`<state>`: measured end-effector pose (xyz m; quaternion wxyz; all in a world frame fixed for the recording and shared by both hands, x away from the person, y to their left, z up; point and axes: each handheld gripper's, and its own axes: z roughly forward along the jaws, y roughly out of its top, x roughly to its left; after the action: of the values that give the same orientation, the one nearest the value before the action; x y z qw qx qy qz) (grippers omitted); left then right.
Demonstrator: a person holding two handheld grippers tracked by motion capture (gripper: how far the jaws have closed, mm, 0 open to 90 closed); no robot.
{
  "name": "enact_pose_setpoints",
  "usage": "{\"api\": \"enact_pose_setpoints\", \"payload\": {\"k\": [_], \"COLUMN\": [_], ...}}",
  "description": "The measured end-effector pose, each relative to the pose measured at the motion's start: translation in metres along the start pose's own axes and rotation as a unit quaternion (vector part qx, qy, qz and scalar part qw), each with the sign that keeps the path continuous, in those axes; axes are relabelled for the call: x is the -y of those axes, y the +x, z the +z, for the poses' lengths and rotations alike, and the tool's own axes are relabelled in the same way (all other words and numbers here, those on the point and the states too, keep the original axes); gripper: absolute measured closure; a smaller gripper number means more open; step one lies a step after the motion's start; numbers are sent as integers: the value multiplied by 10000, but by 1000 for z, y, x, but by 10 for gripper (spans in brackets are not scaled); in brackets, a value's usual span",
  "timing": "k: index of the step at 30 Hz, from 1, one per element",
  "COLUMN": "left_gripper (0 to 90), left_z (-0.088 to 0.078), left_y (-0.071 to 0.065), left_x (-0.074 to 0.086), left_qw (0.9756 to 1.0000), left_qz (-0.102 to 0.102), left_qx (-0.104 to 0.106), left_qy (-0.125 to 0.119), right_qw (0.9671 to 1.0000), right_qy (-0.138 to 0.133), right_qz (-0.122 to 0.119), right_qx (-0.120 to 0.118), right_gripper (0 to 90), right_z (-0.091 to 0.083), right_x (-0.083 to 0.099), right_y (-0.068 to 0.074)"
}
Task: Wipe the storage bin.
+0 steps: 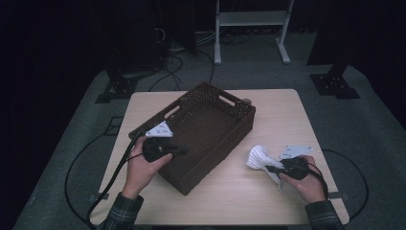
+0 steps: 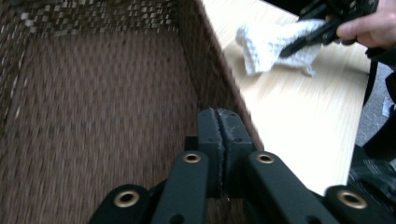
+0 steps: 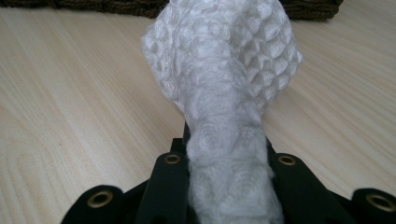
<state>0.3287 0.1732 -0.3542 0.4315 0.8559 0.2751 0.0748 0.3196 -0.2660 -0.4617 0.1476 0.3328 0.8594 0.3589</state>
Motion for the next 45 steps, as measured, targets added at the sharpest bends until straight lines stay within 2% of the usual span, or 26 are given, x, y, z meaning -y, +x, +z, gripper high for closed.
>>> {"api": "enact_pose_setpoints", "payload": {"k": [6, 13, 14, 22, 31, 37, 45], "left_gripper": [899, 898, 898, 896, 892, 893, 894], "left_z": [-17, -31, -34, -33, -23, -6, 18], "left_y": [0, -5, -6, -6, -9, -10, -15], "left_x": [24, 42, 48, 62, 59, 47, 29], "left_qw": [9998, 9998, 9996, 9995, 9996, 9993, 9987], "left_qz": [-193, -208, -261, -303, -266, -172, -4], "left_qx": [63, -36, -51, -110, 42, 314, 516], "left_qy": [-90, -65, -78, 28, -40, -72, -53], "right_qw": [10000, 10000, 10000, 9999, 9998, 9997, 9994], "right_qy": [-22, -17, -11, -43, -54, -52, -85], "right_qz": [54, 83, 53, 131, 178, 192, 265], "right_qx": [3, 21, 38, 70, 96, 139, 182], "right_gripper": [755, 755, 755, 755, 755, 755, 755], "right_z": [0, 0, 0, -3, -4, -7, -11], "right_x": [0, 0, 1, 2, 3, 5, 9], "right_y": [0, -1, -2, -3, -4, -6, -10]}}
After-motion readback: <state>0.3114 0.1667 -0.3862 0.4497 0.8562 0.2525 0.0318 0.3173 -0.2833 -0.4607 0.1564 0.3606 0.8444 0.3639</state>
